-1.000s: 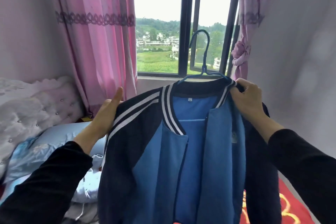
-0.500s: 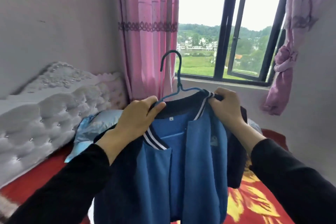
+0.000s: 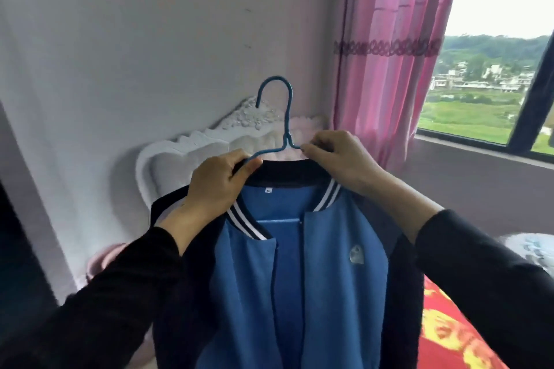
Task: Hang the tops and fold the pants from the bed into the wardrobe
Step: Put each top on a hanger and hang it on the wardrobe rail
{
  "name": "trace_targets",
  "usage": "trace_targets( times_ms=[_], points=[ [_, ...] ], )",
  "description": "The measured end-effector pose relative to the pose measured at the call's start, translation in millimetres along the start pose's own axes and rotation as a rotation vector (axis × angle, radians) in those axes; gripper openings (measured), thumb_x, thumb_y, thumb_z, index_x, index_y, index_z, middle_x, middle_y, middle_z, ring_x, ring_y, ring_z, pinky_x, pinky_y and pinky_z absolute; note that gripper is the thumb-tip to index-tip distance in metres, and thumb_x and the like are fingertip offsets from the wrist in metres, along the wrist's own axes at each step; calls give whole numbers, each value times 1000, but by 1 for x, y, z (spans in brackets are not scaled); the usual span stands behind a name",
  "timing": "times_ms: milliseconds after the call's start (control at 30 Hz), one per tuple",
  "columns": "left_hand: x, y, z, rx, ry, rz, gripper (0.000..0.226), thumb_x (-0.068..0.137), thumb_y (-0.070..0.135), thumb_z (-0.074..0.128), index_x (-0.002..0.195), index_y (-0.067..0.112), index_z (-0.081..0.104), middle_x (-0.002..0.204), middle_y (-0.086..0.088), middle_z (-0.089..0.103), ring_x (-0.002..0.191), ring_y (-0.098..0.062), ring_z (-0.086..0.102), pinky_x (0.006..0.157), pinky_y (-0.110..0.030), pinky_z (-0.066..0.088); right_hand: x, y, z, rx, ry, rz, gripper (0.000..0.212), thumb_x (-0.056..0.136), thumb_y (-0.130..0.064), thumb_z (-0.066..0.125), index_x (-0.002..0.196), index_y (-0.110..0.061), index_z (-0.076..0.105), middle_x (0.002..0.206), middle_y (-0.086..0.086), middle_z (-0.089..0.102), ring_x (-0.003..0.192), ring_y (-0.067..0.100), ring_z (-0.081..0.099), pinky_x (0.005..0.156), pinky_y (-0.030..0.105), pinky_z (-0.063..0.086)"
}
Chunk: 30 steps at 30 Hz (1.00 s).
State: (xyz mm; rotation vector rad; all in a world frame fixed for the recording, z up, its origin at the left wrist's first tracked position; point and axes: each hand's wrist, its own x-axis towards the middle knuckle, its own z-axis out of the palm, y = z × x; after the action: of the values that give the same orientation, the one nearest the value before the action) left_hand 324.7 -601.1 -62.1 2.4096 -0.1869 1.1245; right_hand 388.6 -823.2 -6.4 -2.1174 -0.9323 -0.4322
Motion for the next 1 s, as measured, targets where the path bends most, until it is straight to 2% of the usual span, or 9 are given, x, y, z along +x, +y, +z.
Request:
trace_targets(
  times_ms=[100,200,400,533,633,733,833,900,1000],
  points=[
    [-31,-33,-54,59,-15,-46,54,90,68,35,80,21,61,60,6,55,61,-10,53,55,-22,39,20,-42,45,121,-202,-29,43,95,-33,55,58,-13,54,52,-9,44,49,6,36,53,23,32],
    [-62,-70,-107,103,5,-122,52,89,69,35,81,24,61,66,7,57,65,-8,54,59,-24,40,35,-90,93,325,-479,-47,42,98,-28,53,58,-17,55,58,-1,44,58,14,36,60,30,30],
    [-107,-140,-215,80,-7,-259,24,92,50,47,72,37,53,64,23,54,64,1,48,60,-19,32,57,-197,180,396,-829,-62,30,93,-5,52,63,-8,54,55,0,42,50,8,37,52,18,32],
    [-124,-197,-276,192,-78,-336,30,96,47,48,70,32,55,58,12,49,59,-4,45,56,-25,31,70,-259,246,237,-808,-95,33,87,-8,59,57,-12,47,52,-2,45,51,11,39,55,24,33],
    [-131,-231,-309,262,-95,-384,33,98,45,46,86,21,66,65,9,53,66,-8,46,59,-28,32,81,-297,289,159,-746,-103,31,86,-14,61,58,-10,50,52,-1,49,53,15,42,54,25,37],
    [-132,-256,-336,161,-141,-502,36,100,42,43,114,16,65,91,9,62,91,-14,56,78,-26,41,92,-330,322,112,-688,-73,30,86,-14,61,57,-9,52,52,0,49,50,16,42,50,24,36],
    [-133,-287,-357,153,-167,-566,48,100,45,40,139,19,49,134,4,51,136,-12,35,104,-30,29,105,-357,347,108,-656,-27,26,85,-11,60,62,-5,51,55,5,47,51,18,41,46,22,35],
    [-133,-314,-371,147,-160,-614,52,100,45,36,147,22,38,154,1,32,145,-11,20,113,-31,20,116,-375,364,97,-637,-9,26,86,-8,59,62,-4,50,56,7,46,49,19,42,44,21,36],
    [-129,-355,-390,214,-143,-647,51,100,38,31,148,21,35,157,-3,26,146,-11,16,117,-34,19,134,-397,394,65,-596,-15,28,85,-6,57,59,-3,48,53,8,47,43,19,44,47,25,41]
  ],
)
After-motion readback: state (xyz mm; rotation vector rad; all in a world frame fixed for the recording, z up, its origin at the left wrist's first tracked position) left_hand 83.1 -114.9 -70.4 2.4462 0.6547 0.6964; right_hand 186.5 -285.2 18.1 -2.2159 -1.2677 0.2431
